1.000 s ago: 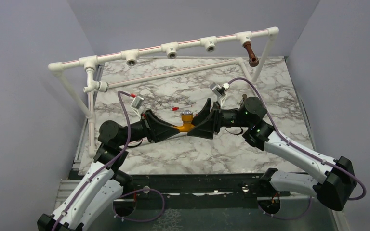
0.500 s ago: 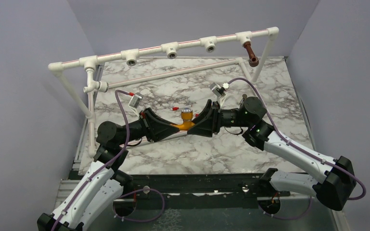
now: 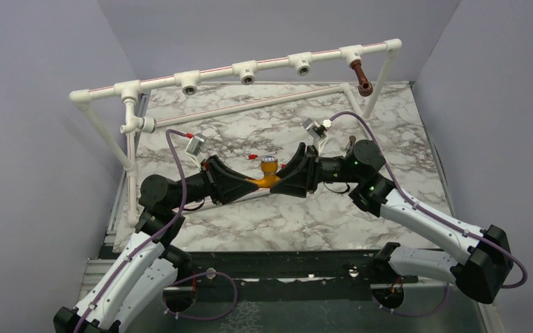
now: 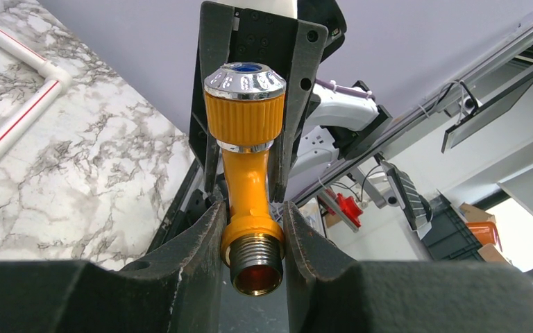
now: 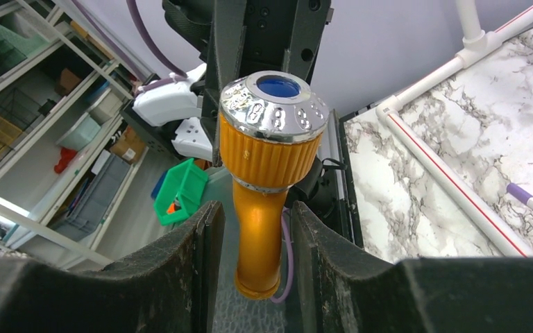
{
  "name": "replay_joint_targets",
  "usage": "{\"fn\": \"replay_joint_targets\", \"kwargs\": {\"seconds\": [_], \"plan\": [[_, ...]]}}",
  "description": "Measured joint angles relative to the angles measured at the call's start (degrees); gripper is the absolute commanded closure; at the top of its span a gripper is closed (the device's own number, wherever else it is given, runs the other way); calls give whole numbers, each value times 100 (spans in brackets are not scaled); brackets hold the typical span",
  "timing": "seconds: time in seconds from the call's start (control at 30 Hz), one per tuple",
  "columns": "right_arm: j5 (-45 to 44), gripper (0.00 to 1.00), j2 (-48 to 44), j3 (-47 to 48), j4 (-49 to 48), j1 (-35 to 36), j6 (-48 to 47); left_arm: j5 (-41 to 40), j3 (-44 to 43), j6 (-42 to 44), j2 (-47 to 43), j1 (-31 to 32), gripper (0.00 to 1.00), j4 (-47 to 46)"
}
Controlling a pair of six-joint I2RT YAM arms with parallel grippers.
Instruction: Install the water faucets
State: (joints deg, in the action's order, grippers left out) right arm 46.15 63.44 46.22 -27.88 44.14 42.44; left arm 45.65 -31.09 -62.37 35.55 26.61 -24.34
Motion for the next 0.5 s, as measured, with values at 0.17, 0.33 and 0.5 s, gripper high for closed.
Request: {"fn": "replay_joint_targets", "kwargs": {"seconds": [0.17,0.33,0.5], "plan": [[0,66,0,0,-96,0,11,0,0,-20,0,0,100,-2],[0,99,-4,0,-96,-4,33,2,0,-42,0,0,100,-57],[-7,99,-26,0,-72,-11,-31,4,2,-35,0,0,100,-109]]}}
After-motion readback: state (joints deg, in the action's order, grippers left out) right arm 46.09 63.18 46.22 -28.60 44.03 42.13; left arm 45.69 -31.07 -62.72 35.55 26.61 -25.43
